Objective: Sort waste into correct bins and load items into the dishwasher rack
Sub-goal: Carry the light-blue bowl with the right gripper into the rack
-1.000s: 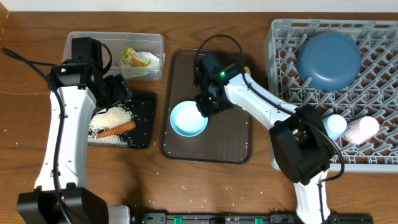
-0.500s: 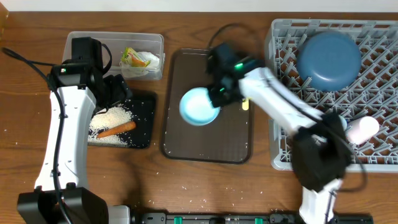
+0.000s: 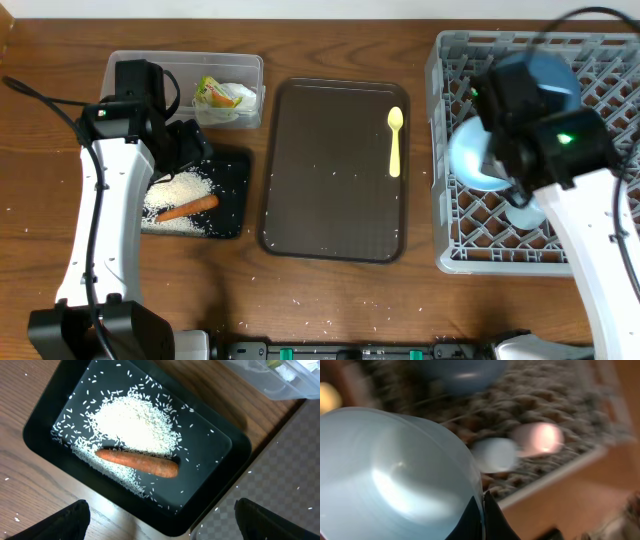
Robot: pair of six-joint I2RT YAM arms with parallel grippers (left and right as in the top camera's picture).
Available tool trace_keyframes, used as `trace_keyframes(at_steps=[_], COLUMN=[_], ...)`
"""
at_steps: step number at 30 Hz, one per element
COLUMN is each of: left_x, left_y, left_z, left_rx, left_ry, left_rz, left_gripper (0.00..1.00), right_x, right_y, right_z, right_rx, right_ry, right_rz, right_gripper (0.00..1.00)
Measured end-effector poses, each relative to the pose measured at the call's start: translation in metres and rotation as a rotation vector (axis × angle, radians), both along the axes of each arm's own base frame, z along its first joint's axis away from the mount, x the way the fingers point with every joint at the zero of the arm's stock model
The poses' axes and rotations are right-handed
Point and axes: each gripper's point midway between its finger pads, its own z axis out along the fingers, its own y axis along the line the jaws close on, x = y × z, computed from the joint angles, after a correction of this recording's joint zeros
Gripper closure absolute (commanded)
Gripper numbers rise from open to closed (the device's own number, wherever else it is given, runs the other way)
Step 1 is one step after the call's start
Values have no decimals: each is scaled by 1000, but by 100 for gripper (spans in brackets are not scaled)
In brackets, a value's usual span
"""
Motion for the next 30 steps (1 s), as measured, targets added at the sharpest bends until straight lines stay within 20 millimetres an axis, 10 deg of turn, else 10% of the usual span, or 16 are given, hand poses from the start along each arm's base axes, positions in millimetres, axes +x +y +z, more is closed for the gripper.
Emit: trace_keyframes(at_steps=[13,30], left_x=[0,0], left_y=[0,0], left_z=[0,0], left_rx=[0,0], left_ry=[0,0], left_rz=[0,0], left_gripper=[5,5], right_x=[17,75], right_y=[-56,-29], right_z=[25,-61], right_rx=[-451,-750], right_ry=[-55,309], right_rz=[-170,61], right_gripper=[99,99])
